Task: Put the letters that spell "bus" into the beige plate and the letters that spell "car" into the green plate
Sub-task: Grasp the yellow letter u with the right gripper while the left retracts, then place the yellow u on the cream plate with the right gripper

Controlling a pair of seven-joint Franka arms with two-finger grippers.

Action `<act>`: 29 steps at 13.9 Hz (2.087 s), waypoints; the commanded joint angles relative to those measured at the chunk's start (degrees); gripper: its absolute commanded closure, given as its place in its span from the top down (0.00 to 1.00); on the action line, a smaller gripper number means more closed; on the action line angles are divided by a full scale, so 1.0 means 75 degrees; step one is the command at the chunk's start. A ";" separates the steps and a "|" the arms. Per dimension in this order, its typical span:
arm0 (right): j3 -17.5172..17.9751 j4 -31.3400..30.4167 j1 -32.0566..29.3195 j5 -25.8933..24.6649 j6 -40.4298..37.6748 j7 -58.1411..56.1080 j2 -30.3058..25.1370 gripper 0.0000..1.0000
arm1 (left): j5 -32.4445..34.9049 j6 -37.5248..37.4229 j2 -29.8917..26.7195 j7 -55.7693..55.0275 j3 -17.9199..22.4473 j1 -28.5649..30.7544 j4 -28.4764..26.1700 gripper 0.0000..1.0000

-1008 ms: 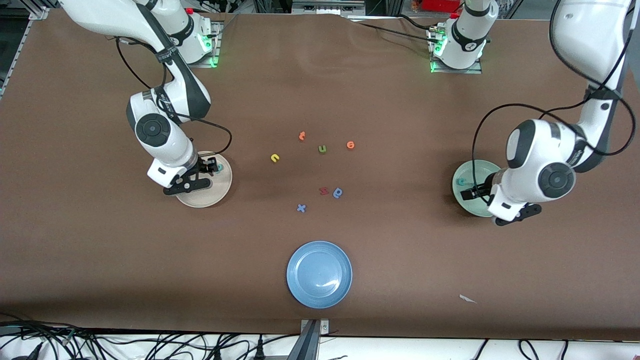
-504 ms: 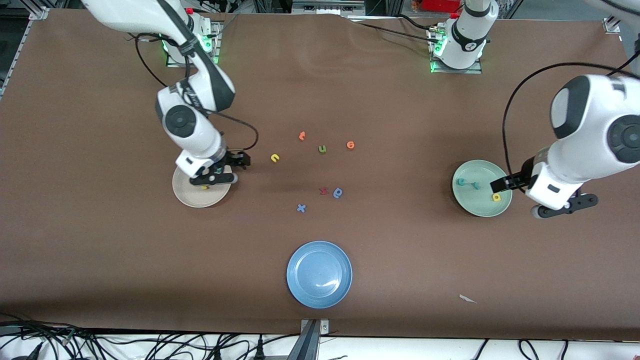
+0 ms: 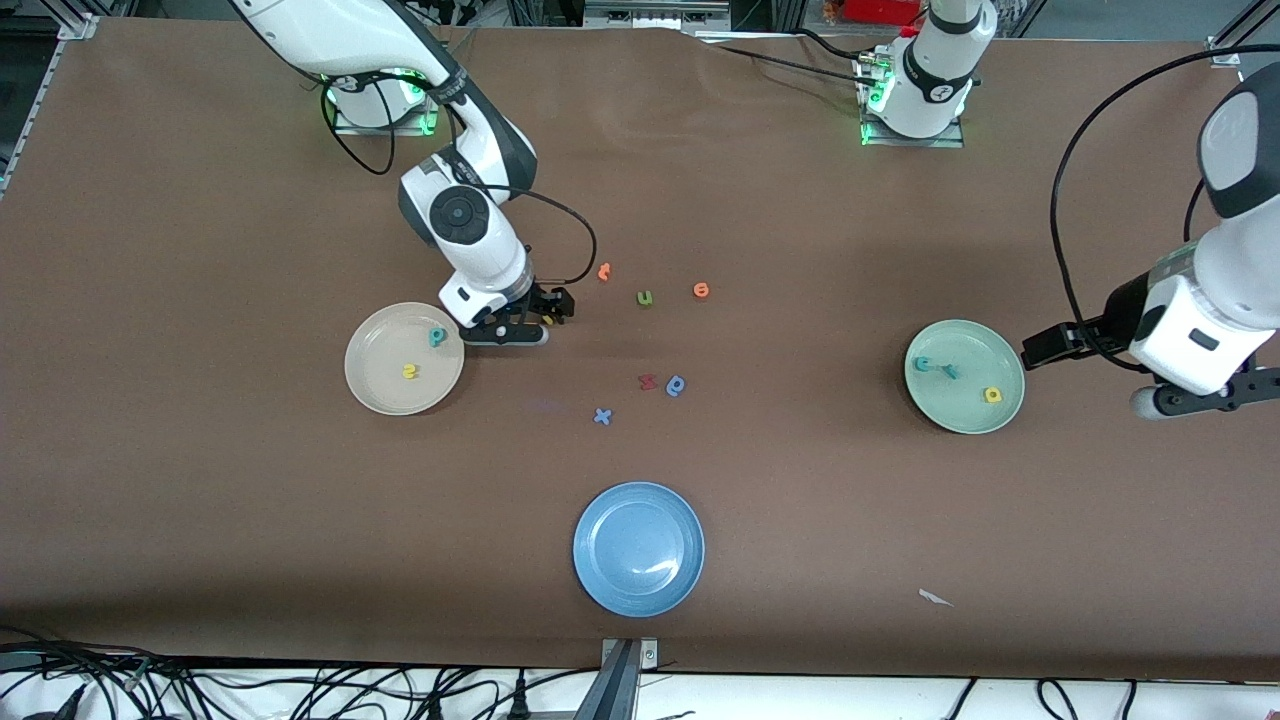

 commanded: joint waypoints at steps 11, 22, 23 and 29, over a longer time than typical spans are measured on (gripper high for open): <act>-0.0218 -0.0168 0.0437 -0.0489 0.0589 0.0430 0.0423 0.81 | -0.0225 -0.0144 -0.0423 0.1166 0.1297 -0.1162 -0.0370 1.00; -0.0277 -0.0285 0.0437 -0.0876 0.0589 0.0407 0.0423 0.25 | -0.0166 -0.0062 -0.0259 0.1448 0.1297 -0.1232 -0.0264 1.00; -0.0277 -0.0285 0.0437 -0.0876 0.0589 0.0407 0.0423 0.21 | -0.0178 -0.0062 -0.0259 0.1424 0.1297 -0.1244 -0.0183 1.00; -0.0335 -0.0239 0.0297 -0.0923 0.0170 0.0115 0.0072 0.17 | -0.0154 -0.0085 -0.0271 0.1354 0.1297 -0.1256 -0.0006 1.00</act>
